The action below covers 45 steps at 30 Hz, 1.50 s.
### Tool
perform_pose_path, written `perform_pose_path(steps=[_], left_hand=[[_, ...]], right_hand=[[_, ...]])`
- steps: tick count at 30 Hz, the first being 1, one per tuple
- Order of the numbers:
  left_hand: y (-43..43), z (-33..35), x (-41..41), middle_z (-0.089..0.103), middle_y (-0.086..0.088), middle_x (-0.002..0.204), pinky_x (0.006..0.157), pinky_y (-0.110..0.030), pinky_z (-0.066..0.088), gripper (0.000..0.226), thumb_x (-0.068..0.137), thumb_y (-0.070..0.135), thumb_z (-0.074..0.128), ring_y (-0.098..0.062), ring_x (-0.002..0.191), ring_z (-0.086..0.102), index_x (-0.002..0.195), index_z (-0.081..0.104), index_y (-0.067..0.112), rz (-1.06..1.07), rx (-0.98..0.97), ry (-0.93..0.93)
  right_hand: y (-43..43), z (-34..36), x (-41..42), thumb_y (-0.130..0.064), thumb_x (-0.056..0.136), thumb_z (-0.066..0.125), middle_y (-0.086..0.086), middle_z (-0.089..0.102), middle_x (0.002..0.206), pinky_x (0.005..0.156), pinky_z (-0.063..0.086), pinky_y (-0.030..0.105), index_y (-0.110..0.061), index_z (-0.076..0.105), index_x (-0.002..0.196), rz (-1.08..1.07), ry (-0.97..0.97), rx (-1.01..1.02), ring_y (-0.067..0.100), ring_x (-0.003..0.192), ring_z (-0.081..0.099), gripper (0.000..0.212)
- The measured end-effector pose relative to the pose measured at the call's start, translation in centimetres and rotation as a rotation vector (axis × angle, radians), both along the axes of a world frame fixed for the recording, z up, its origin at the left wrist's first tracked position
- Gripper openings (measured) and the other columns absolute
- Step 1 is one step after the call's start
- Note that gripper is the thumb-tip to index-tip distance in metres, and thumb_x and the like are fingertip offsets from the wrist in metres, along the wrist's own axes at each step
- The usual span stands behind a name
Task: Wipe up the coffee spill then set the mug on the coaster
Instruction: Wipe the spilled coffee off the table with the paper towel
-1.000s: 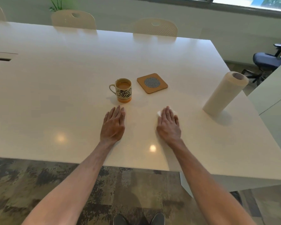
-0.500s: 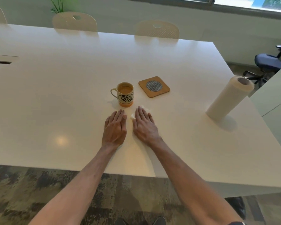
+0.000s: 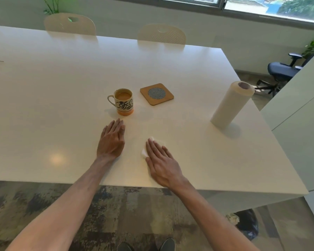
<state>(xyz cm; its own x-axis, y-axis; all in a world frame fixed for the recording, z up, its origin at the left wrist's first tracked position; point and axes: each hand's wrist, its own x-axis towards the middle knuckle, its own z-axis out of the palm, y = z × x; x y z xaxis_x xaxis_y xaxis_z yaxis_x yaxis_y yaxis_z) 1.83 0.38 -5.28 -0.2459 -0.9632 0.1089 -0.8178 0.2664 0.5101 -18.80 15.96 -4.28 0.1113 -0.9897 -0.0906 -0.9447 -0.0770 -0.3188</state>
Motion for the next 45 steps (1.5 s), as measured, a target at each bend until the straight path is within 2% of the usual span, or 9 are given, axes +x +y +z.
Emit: perform_pose_path(steps=[7, 10, 15, 20, 26, 30, 33, 39, 45], left_hand=[[0.3, 0.0, 0.0, 0.028, 0.005, 0.179, 0.138, -0.042, 0.010, 0.060, 0.118, 0.046, 0.015, -0.014, 0.168, 0.018, 0.171, 0.034, 0.023, 0.003, -0.004, -0.018], [0.3, 0.1, 0.0, 0.031, 0.006, 0.178, 0.138, -0.043, 0.012, 0.060, 0.119, 0.046, 0.015, -0.014, 0.168, 0.020, 0.170, 0.037, 0.024, 0.013, -0.005, -0.007], [-0.1, 0.1, -0.3, 0.043, 0.003, 0.173, 0.135, -0.044, 0.021, 0.061, 0.118, 0.048, 0.017, -0.019, 0.164, 0.031, 0.164, 0.048, 0.023, 0.044, -0.039, 0.016], [-0.2, -0.2, -0.4, 0.047, 0.002, 0.170, 0.133, -0.044, 0.024, 0.061, 0.118, 0.048, 0.019, -0.020, 0.163, 0.034, 0.162, 0.052, 0.021, 0.051, -0.072, 0.003], [0.0, 0.1, -0.5, 0.044, 0.001, 0.172, 0.135, -0.044, 0.021, 0.058, 0.119, 0.045, 0.021, -0.019, 0.164, 0.032, 0.164, 0.049, 0.021, 0.061, -0.052, 0.012], [0.0, 0.1, -0.4, 0.041, -0.001, 0.174, 0.136, -0.045, 0.018, 0.059, 0.119, 0.043, 0.020, -0.020, 0.165, 0.029, 0.166, 0.045, 0.019, 0.042, -0.043, -0.001], [0.1, 0.0, -0.3, 0.038, 0.000, 0.176, 0.137, -0.044, 0.015, 0.059, 0.119, 0.043, 0.018, -0.019, 0.166, 0.026, 0.168, 0.041, 0.019, 0.038, -0.028, -0.002], [0.4, 0.3, -0.2, 0.031, 0.004, 0.179, 0.138, -0.042, 0.010, 0.060, 0.118, 0.045, 0.017, -0.015, 0.168, 0.020, 0.170, 0.036, 0.022, 0.029, -0.002, -0.007], [0.4, 0.0, -0.1, 0.030, 0.005, 0.179, 0.138, -0.041, 0.009, 0.058, 0.118, 0.043, 0.019, -0.014, 0.168, 0.019, 0.170, 0.036, 0.023, 0.019, -0.009, -0.013]], right_hand=[[3.8, -0.4, -7.4, -0.051, 0.113, 0.001, -0.015, -0.025, 0.178, 0.136, -0.011, 0.035, -0.028, -0.014, 0.172, -0.266, 0.060, 0.020, 0.001, 0.163, -0.024, 0.065], [4.1, -0.5, -9.0, -0.048, 0.114, 0.003, -0.013, -0.026, 0.178, 0.133, -0.016, 0.032, -0.025, -0.014, 0.172, -0.369, 0.052, 0.041, 0.002, 0.163, -0.025, 0.065], [5.0, -0.5, -6.9, -0.042, 0.116, 0.007, -0.007, -0.027, 0.179, 0.133, -0.017, 0.032, -0.021, -0.015, 0.171, -0.421, 0.003, 0.024, 0.004, 0.162, -0.027, 0.063], [5.6, -0.5, -1.0, -0.047, 0.114, -0.004, -0.006, -0.043, 0.172, 0.133, -0.019, 0.037, -0.020, -0.026, 0.168, -0.359, 0.007, 0.022, 0.009, 0.159, -0.038, 0.064], [2.1, -0.6, 7.0, -0.047, 0.116, 0.004, -0.007, -0.028, 0.178, 0.136, -0.012, 0.038, -0.021, -0.014, 0.172, -0.119, -0.094, -0.021, 0.006, 0.162, -0.031, 0.065], [-0.2, -0.8, 7.8, -0.044, 0.116, 0.013, -0.008, -0.014, 0.182, 0.138, -0.006, 0.039, -0.022, -0.004, 0.174, -0.047, -0.079, -0.031, 0.006, 0.166, -0.019, 0.064], [-1.6, -0.8, 7.1, -0.044, 0.116, 0.013, -0.008, -0.009, 0.182, 0.138, -0.006, 0.039, -0.023, 0.000, 0.175, -0.064, -0.068, -0.025, 0.006, 0.167, -0.014, 0.064], [-5.8, 0.6, 3.5, -0.045, 0.116, 0.012, -0.008, -0.012, 0.182, 0.136, -0.010, 0.037, -0.023, -0.004, 0.174, -0.191, -0.046, 0.019, 0.007, 0.167, -0.014, 0.064], [-4.9, 1.3, -2.4, -0.044, 0.118, 0.010, -0.007, -0.013, 0.182, 0.137, -0.008, 0.039, -0.022, -0.004, 0.175, -0.340, -0.017, 0.046, 0.007, 0.167, -0.013, 0.062]])
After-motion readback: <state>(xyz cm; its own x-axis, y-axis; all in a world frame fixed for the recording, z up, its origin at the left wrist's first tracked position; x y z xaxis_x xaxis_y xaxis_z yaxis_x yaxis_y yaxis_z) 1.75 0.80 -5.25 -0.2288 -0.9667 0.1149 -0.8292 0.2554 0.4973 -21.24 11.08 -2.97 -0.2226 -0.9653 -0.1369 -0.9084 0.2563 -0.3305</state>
